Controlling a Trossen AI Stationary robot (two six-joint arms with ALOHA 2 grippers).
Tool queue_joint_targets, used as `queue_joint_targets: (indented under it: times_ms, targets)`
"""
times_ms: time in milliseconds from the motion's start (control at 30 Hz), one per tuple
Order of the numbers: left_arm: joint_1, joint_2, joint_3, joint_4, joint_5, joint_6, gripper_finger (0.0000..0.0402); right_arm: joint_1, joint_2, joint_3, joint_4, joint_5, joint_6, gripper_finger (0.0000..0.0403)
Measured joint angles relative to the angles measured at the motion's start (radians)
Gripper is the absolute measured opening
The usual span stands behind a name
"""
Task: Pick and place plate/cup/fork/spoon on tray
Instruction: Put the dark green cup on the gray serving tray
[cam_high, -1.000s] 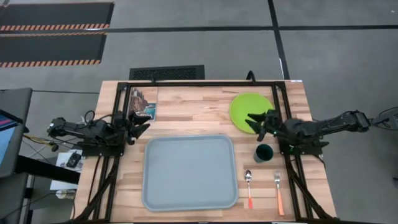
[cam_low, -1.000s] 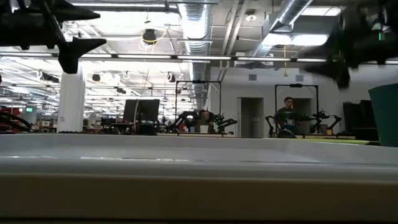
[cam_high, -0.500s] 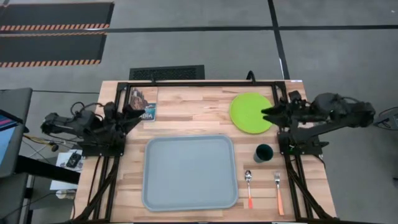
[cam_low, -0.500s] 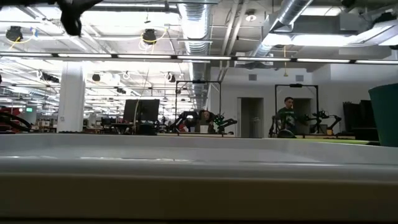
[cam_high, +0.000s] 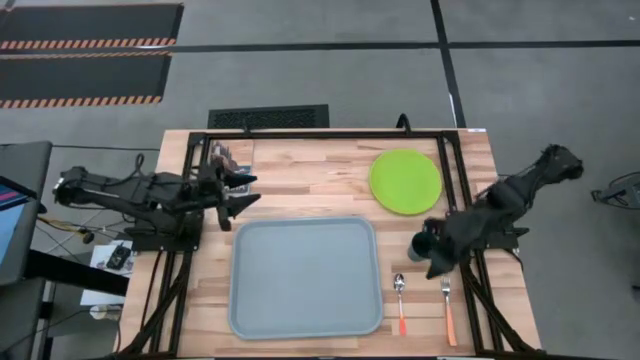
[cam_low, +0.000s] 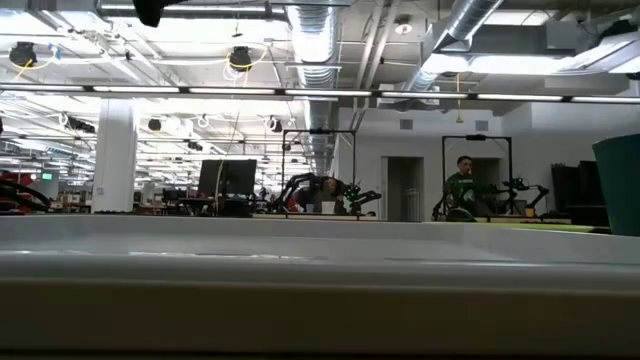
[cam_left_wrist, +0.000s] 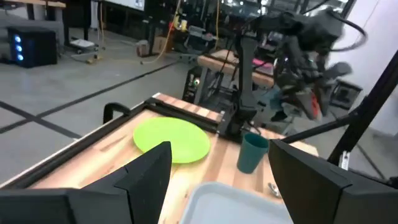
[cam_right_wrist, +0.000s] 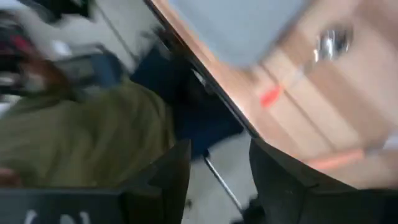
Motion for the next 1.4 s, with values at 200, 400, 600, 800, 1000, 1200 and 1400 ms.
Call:
queue_joint_targets:
  times_ms: [200, 400, 600, 800, 1000, 1200, 1400]
  targets:
    - [0.03, 0.036, 0.041, 0.006, 0.001, 0.0, 0.0257, 0.216, 0.103, 0.0, -0.184, 0.023, 0.251, 0.0156]
    - [0.101, 0.036, 0.04, -0.061, 0.057, -0.058, 0.0257, 0.324, 0.126, 0.0, -0.566, 0.09, 0.464, 0.0134]
    - [0.165, 0.046, 0.039, -0.137, 0.108, -0.147, 0.0257, 0.284, 0.007, 0.0, -0.583, 0.334, 0.46, 0.0123]
    - [0.194, 0.073, 0.037, -0.134, 0.117, -0.151, 0.0257, 0.164, -0.059, 0.0, -0.587, 0.47, 0.398, 0.0123]
    - [0.204, 0.113, 0.037, -0.135, 0.153, -0.155, 0.0257, 0.064, -0.008, 0.0, -0.546, 0.457, 0.233, 0.0158]
    - [0.204, 0.136, 0.037, -0.138, 0.163, -0.139, 0.0257, 0.013, 0.088, 0.0, -0.583, 0.379, 0.144, 0.0241]
    - [0.204, 0.14, 0.037, -0.164, 0.163, -0.13, 0.0257, -0.018, 0.137, -0.049, -0.585, 0.371, 0.221, 0.0266]
